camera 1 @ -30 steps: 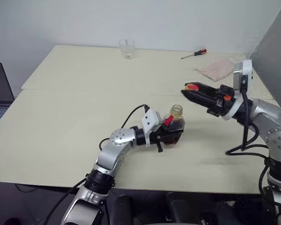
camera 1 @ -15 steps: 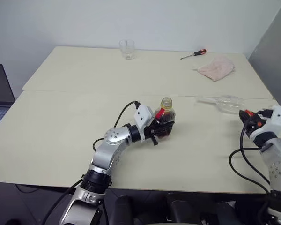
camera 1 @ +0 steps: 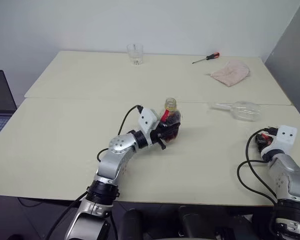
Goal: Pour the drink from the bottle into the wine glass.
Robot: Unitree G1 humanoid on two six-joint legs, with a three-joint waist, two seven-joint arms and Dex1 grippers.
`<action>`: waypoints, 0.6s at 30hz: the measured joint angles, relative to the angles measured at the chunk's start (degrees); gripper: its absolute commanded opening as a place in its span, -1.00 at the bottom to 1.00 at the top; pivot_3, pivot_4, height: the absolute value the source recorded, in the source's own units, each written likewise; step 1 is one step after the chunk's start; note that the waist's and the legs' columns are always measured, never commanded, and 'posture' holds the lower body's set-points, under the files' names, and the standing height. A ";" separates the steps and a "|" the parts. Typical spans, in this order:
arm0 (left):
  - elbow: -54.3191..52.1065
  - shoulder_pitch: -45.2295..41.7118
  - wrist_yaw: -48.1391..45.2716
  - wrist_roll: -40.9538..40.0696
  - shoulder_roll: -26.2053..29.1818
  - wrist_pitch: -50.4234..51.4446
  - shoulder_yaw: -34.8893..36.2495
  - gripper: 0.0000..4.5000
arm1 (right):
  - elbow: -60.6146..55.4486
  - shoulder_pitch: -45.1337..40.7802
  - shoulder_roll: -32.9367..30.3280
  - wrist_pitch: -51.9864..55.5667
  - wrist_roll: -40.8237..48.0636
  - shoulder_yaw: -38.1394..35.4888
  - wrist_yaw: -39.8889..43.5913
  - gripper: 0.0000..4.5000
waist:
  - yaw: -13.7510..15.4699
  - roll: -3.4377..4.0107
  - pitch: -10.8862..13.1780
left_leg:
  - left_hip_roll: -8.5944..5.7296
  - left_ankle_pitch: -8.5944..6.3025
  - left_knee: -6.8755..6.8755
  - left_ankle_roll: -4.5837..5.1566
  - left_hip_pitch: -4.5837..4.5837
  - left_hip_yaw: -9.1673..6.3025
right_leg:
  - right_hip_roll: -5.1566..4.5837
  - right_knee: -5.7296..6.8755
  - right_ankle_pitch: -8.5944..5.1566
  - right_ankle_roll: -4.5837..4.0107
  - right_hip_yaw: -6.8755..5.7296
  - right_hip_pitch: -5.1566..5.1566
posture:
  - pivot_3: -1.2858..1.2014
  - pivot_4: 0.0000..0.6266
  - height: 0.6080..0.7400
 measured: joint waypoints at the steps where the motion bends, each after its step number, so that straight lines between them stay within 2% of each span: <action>1: 0.24 0.00 0.67 0.05 -0.18 -0.08 0.48 -0.60 | -0.08 0.01 0.00 0.00 0.04 0.02 0.26 0.46 | 0.01 0.00 0.00 | 0.00 0.00 0.00 0.00 0.00 0.00 | 0.00 0.00 0.00 0.00 0.00 0.00 | 0.03 -0.52 1.00; 4: 1.53 0.01 2.03 0.29 -0.26 -0.84 0.98 -0.60 | -1.87 0.28 -0.18 0.49 0.05 0.02 0.82 0.94 | 0.04 0.00 0.00 | -0.01 0.00 0.01 0.00 0.00 0.01 | 0.00 0.00 0.00 0.00 0.00 0.00 | 0.03 -0.52 1.00; 5: 1.73 0.01 2.27 0.36 -0.25 -0.92 1.12 -0.60 | -2.75 0.48 -0.33 0.69 0.08 0.02 1.04 1.00 | 0.05 0.00 0.00 | 0.00 0.00 0.01 0.00 0.00 0.00 | 0.00 0.00 0.00 0.00 -0.01 0.00 | 0.03 -0.52 1.00; 10: 2.89 -0.09 3.49 0.67 -0.29 -2.37 1.91 -0.60 | -8.02 1.59 -1.36 2.96 0.07 -0.23 1.26 1.00 | 0.02 0.01 0.00 | 0.00 0.00 0.01 0.00 0.00 0.01 | 0.00 0.01 0.00 0.00 -0.01 0.00 | 0.03 -0.52 1.00; 13: 6.12 -0.96 5.10 1.58 -0.16 -4.61 3.18 -0.60 | -12.35 1.79 -4.54 5.56 0.03 0.07 2.58 1.00 | 0.03 0.01 0.00 | -0.01 0.00 0.01 0.00 0.00 0.02 | 0.00 0.01 0.00 0.00 -0.03 -0.01 | 0.03 -0.52 1.00; 18: 11.99 -2.83 9.88 2.10 -0.03 -7.35 7.57 -0.60 | -18.06 -3.17 -9.19 11.16 1.71 1.55 5.63 1.00 | -0.11 0.01 0.00 | 0.01 0.00 0.00 0.00 0.01 -0.02 | 0.05 0.01 0.00 0.00 -0.03 -0.01 | 0.03 -0.52 1.00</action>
